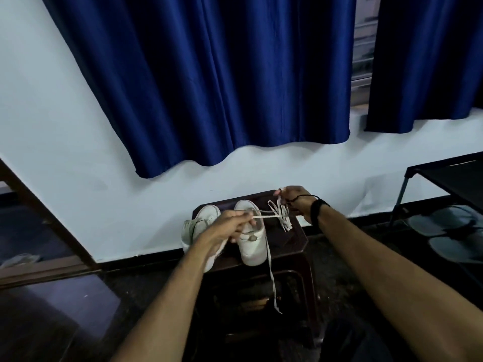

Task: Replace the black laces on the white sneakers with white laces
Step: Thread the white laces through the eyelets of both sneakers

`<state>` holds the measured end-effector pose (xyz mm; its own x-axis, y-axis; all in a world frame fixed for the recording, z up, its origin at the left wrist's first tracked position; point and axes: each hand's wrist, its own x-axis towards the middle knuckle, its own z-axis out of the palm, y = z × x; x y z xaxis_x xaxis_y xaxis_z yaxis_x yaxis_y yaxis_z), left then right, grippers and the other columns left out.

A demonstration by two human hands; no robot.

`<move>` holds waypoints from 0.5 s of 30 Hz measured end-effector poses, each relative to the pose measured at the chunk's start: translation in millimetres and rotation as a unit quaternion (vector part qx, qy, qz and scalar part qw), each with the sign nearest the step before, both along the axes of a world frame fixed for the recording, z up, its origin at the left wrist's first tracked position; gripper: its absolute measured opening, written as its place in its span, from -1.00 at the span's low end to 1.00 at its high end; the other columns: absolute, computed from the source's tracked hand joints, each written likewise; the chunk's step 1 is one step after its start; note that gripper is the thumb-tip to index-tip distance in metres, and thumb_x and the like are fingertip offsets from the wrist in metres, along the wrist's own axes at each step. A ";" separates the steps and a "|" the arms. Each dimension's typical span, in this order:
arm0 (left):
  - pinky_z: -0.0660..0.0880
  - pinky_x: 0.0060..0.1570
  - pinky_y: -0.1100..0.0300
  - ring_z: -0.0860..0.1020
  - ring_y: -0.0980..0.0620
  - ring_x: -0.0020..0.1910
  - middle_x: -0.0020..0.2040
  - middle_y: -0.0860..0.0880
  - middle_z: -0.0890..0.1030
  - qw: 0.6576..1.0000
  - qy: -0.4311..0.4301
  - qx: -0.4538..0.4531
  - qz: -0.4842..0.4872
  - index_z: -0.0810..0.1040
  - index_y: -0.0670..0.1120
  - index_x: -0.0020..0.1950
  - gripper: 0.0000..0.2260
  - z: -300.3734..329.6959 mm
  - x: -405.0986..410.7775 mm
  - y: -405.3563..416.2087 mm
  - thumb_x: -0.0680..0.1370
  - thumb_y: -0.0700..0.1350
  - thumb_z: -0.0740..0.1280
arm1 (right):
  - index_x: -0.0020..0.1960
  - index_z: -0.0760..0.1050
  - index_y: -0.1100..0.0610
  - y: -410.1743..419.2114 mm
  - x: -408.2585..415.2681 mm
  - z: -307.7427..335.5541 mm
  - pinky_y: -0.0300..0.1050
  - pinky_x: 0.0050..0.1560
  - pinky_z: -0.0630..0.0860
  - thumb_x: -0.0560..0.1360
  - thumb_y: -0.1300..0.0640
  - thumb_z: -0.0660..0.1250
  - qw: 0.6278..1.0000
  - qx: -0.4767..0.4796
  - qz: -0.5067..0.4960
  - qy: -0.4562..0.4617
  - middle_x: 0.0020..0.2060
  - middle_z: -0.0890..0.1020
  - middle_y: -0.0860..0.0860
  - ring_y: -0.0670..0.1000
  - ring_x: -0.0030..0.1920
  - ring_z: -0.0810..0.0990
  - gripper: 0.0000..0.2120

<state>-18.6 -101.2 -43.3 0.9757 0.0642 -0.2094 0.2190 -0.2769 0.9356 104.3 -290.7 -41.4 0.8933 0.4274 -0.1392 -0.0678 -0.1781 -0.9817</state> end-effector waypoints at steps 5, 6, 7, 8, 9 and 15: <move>0.13 -0.51 0.27 0.19 0.14 -0.53 -0.49 0.05 0.28 0.992 0.014 0.123 0.023 0.64 -0.15 -0.15 -0.74 28.0 -8.1 47.9 0.58 0.01 0.36 | 0.07 0.59 0.28 2.1 2.7 -22.5 -0.33 -0.29 0.47 0.51 0.41 0.23 0.976 -0.204 0.039 -0.058 -0.10 0.59 0.18 -0.08 -0.17 0.64 -0.78; 0.15 -0.51 0.27 0.20 0.13 -0.54 -0.48 0.02 0.33 0.987 0.005 0.155 0.028 0.64 -0.15 -0.18 -0.74 29.8 -6.7 51.9 0.57 0.02 0.38 | 0.11 0.61 0.23 2.8 4.6 -26.6 -0.23 -0.10 0.48 0.49 0.34 0.30 0.949 -0.290 0.075 -0.094 -0.02 0.60 0.17 0.05 0.05 0.62 -0.76; 0.18 -0.52 0.28 0.23 0.14 -0.55 -0.47 0.01 0.38 0.984 -0.006 0.173 0.031 0.65 -0.14 -0.20 -0.74 30.0 -4.3 53.1 0.55 0.03 0.40 | 0.16 0.60 0.21 3.6 0.4 -27.1 -0.16 0.03 0.44 0.47 0.26 0.33 0.918 -0.369 0.092 -0.116 0.04 0.58 0.17 0.14 0.20 0.55 -0.73; 0.26 -0.50 0.31 0.29 0.17 -0.55 -0.48 0.02 0.44 0.983 -0.015 0.179 0.034 0.65 -0.14 -0.22 -0.74 28.8 -1.6 52.0 0.53 0.04 0.43 | 0.25 0.53 0.19 5.4 -6.3 -26.5 -0.10 0.14 0.39 0.47 0.16 0.33 0.895 -0.421 0.083 -0.124 0.13 0.54 0.16 0.18 0.31 0.45 -0.64; 0.36 -0.40 0.33 0.39 0.19 -0.51 -0.46 0.05 0.53 0.982 -0.024 0.182 0.038 0.67 -0.10 -0.23 -0.74 27.7 0.5 48.4 0.49 0.08 0.46 | 0.35 0.43 0.14 8.4 -14.4 -21.9 -0.03 0.26 0.31 0.45 0.03 0.32 0.876 -0.453 0.059 -0.158 0.25 0.45 0.15 0.18 0.39 0.33 -0.51; 0.37 -0.31 0.27 0.47 0.15 -0.37 -0.44 0.05 0.54 0.958 -0.104 0.252 0.086 0.61 -0.04 -0.38 -0.78 18.4 27.3 22.1 0.42 -0.03 0.52 | 0.29 0.42 0.14 55.1 -34.1 -2.9 -0.12 -0.20 0.49 0.32 0.18 0.37 0.973 0.009 0.229 -0.015 -0.01 0.59 0.15 0.05 -0.13 0.57 -0.46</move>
<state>8.7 -79.1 -24.8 0.9588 0.2701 0.0884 0.1256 -0.6820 0.7205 70.1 -235.7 -44.2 0.6125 0.7834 -0.1051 0.0439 -0.1665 -0.9851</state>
